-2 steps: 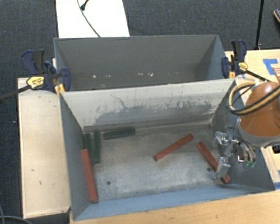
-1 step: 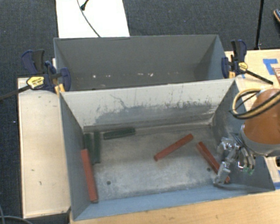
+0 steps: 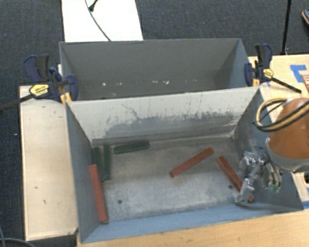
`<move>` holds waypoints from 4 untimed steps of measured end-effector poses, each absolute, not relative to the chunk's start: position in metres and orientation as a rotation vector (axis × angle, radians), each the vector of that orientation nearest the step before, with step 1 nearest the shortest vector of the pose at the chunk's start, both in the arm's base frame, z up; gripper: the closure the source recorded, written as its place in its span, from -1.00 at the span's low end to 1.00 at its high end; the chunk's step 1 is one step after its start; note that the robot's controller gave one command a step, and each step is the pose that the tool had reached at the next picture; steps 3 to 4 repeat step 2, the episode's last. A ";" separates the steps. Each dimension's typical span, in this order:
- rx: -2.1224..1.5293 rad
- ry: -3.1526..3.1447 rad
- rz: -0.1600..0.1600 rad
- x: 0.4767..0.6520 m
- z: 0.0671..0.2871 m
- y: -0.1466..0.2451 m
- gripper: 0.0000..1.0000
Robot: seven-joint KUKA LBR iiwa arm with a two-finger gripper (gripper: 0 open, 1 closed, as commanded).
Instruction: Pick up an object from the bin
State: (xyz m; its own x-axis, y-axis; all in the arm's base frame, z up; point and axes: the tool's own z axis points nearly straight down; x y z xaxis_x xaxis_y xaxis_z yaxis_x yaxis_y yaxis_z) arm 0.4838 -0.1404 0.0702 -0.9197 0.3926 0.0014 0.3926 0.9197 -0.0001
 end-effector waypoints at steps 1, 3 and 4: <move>-0.610 -3.080 0.000 0.484 0.070 -0.140 -1.00; -0.603 -3.082 -0.002 0.484 0.071 -0.139 1.00; -0.603 -3.082 -0.002 0.484 0.071 -0.139 1.00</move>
Offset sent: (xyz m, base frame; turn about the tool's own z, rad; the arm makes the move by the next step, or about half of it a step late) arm 0.0000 0.0000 0.0000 0.0000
